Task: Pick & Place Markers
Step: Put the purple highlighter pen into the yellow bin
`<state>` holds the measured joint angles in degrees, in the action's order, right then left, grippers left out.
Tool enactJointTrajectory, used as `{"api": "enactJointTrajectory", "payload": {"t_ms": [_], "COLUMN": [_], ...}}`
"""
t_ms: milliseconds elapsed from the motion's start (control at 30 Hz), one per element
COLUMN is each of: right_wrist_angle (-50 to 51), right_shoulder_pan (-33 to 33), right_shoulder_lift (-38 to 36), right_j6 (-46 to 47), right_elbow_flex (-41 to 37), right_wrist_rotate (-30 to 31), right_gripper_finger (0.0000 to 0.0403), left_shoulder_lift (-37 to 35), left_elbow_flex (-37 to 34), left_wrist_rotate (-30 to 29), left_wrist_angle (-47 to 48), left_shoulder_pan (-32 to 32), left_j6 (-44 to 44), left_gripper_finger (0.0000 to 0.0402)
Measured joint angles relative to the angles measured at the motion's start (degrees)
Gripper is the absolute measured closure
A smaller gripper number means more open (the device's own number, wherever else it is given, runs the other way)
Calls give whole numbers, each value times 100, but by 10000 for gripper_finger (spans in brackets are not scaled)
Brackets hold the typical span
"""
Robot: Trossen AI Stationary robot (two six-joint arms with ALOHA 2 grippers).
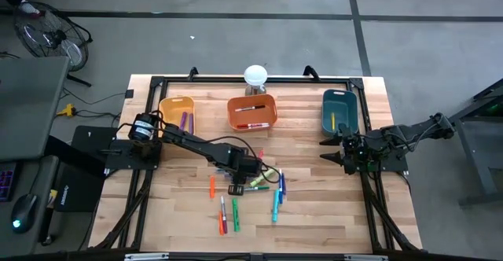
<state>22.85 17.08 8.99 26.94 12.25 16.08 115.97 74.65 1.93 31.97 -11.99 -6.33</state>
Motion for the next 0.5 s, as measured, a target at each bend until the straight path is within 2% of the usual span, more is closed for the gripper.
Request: {"api": "enactJointTrajectory", "payload": {"t_ms": [100,200,500], "right_wrist_angle": [0,0,-1], "right_shoulder_pan": [0,0,0], "right_shoulder_lift": [0,0,-2], "right_j6": [0,0,0], "right_elbow_flex": [0,0,0], "right_wrist_rotate": [0,0,0], "right_gripper_finger": [151,150,150], "left_shoulder_lift": [4,6,87], "left_elbow_flex": [-4,-4,2], "left_wrist_rotate": [65,198,284], "left_wrist_angle": [13,19,68], "left_shoulder_pan": [2,6,-16], "left_j6": [2,3,-10], "left_gripper_finger": [306,345,348]}}
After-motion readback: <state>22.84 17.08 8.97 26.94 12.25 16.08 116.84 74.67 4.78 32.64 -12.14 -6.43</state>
